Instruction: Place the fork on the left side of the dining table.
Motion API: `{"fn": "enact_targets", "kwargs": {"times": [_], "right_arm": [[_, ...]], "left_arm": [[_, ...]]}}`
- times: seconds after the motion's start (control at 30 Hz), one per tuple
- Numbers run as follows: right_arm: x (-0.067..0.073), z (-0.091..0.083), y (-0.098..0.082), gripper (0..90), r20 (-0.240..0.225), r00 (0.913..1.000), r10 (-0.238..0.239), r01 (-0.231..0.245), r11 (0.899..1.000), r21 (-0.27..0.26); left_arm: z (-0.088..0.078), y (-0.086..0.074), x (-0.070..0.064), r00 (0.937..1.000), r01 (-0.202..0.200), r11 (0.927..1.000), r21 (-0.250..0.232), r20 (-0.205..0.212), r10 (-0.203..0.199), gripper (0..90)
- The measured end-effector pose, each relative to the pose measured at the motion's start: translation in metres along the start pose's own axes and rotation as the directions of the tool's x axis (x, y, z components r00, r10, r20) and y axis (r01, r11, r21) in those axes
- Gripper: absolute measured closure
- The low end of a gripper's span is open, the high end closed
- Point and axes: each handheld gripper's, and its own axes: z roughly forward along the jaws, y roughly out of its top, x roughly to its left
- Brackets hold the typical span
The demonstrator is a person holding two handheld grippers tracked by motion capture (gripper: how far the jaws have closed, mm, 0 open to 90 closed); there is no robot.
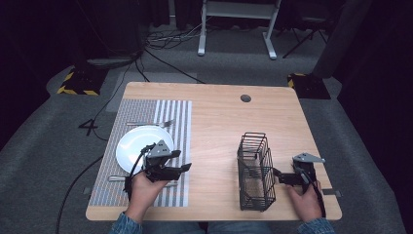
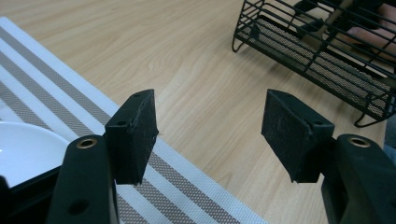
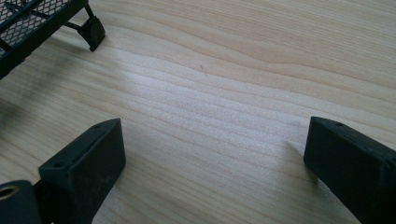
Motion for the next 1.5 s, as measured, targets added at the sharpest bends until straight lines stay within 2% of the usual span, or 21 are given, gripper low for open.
{"fn": "enact_targets", "kwargs": {"times": [0.2,0.3,0.37,0.4,0.43,0.47,0.5,0.57,0.6,0.63,0.8,1.0,1.07,1.1,1.2,1.23,1.27,1.5], "right_arm": [[0.0,0.0,0.0,5.3,0.0,1.0,-0.003,0.003,1.0,-0.001],[0.0,0.0,0.0,5.3,-0.001,1.0,-0.004,0.004,1.0,-0.001],[0.0,0.0,0.0,5.3,-0.002,1.0,-0.004,0.004,1.0,0.0],[0.0,0.0,0.0,5.3,-0.002,1.0,-0.005,0.005,1.0,-0.001],[0.0,0.0,0.0,5.3,-0.002,1.0,-0.006,0.006,1.0,-0.001],[0.0,0.0,0.0,5.3,-0.002,1.0,-0.006,0.006,1.0,-0.001],[0.0,0.0,0.0,5.3,-0.002,1.0,-0.006,0.006,1.0,0.0],[0.0,0.0,0.0,5.3,-0.003,1.0,-0.007,0.007,1.0,0.0],[0.0,0.0,0.0,5.3,-0.003,1.0,-0.007,0.007,1.0,0.0],[0.0,0.0,0.0,5.3,-0.003,1.0,-0.006,0.006,1.0,0.0],[0.0,0.0,0.0,5.3,-0.005,1.0,-0.008,0.008,1.0,0.001],[0.0,0.0,0.0,5.3,-0.007,0.9999,-0.011,0.011,1.0,0.0],[0.0,0.0,0.0,5.3,-0.008,0.9999,-0.012,0.012,1.0,0.0],[0.0,0.0,0.0,5.3,-0.008,0.9999,-0.012,0.012,1.0,0.0],[0.0,0.0,0.0,5.3,-0.009,0.9999,-0.014,0.014,1.0,0.0],[0.0,0.0,0.0,5.4,-0.009,0.9999,-0.013,0.013,1.0,0.0],[0.0,0.0,0.0,5.4,-0.009,0.9999,-0.014,0.014,1.0,0.0],[0.0,0.0,0.0,4.6,-0.01,0.9999,-0.01,0.01,1.0,0.002]], "left_arm": [[0.015,-0.007,-0.008,0.9997,-0.023,0.9983,0.054,-0.006,0.024,33.0],[0.025,-0.01,-0.015,0.9987,-0.048,0.9938,0.1,-0.011,0.049,32.8],[0.032,-0.011,-0.017,0.9989,-0.047,0.9918,0.119,-0.002,0.048,32.7],[0.036,-0.011,-0.019,0.9988,-0.048,0.9896,0.136,-0.001,0.048,32.4],[0.045,-0.012,-0.023,0.9982,-0.059,0.9833,0.172,-0.002,0.061,31.3],[0.045,-0.012,-0.023,0.9982,-0.059,0.9833,0.172,-0.002,0.061,30.9],[0.052,-0.012,-0.028,0.9971,-0.075,0.9762,0.204,0.003,0.076,30.5],[0.057,-0.013,-0.032,0.9964,-0.084,0.9711,0.223,0.006,0.085,29.6],[0.057,-0.013,-0.032,0.9964,-0.084,0.9711,0.223,0.006,0.085,29.4],[0.062,-0.014,-0.037,0.9945,-0.103,0.9645,0.243,0.006,0.105,28.9],[0.07,-0.015,-0.044,0.9934,-0.114,0.9626,0.246,0.015,0.114,27.4],[0.084,-0.02,-0.056,0.9864,-0.16,0.9526,0.259,0.004,0.165,24.0],[0.088,-0.022,-0.059,0.9829,-0.176,0.9452,0.275,-0.003,0.184,23.0],[0.089,-0.023,-0.06,0.9818,-0.184,0.9472,0.263,0.001,0.19,21.8],[0.091,-0.023,-0.06,0.9832,-0.177,0.9503,0.256,0.003,0.183,20.5],[0.092,-0.025,-0.059,0.9858,-0.164,0.9563,0.242,0.005,0.168,18.9],[0.093,-0.026,-0.058,0.9847,-0.171,0.9577,0.231,0.008,0.174,15.8],[0.094,-0.026,-0.058,0.9851,-0.168,0.9582,0.231,0.005,0.172,13.4]]}}
